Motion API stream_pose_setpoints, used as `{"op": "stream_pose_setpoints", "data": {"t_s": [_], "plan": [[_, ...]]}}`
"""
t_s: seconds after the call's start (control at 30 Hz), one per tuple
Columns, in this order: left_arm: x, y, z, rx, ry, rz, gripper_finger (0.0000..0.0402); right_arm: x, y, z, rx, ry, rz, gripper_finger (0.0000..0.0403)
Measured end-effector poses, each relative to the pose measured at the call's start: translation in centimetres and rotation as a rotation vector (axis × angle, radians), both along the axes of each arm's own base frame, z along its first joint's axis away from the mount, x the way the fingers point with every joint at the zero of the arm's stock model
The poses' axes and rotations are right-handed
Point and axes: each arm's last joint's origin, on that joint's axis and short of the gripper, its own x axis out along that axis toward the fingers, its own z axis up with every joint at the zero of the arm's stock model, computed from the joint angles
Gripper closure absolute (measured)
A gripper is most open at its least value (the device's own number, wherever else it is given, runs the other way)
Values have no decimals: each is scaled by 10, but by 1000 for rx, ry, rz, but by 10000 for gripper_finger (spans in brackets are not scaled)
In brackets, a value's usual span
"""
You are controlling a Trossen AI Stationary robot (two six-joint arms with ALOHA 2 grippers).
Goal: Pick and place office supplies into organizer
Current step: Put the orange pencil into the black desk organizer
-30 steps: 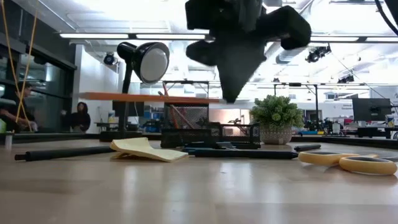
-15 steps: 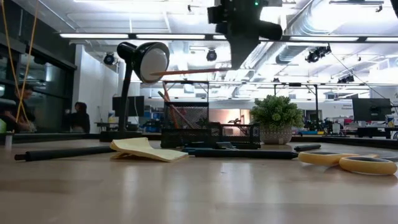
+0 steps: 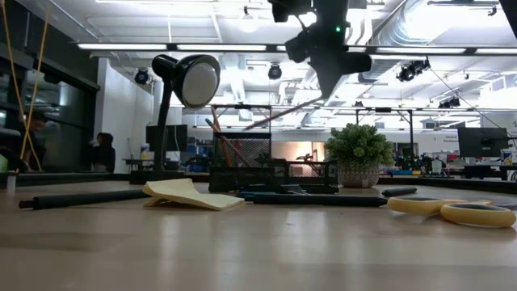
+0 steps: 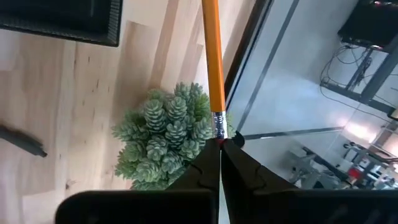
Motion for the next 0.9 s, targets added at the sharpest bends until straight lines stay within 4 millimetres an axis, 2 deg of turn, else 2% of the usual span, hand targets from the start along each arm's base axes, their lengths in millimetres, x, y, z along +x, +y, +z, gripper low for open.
{"op": "stream_pose_setpoints", "data": {"t_s": [0.27, 0.57, 0.73, 0.9], "plan": [[0, 0, 0, 6, 1, -1, 401, 3, 10, 0, -77, 73, 84, 403], [0, 0, 0, 8, 2, -4, 401, 16, 26, -18, -161, 186, 169, 403], [0, 1, 0, 11, 0, -4, 401, 23, 26, -29, -246, 246, 182, 403], [0, 1, 0, 12, -1, -4, 401, 27, 26, -30, -279, 245, 199, 403]]}}
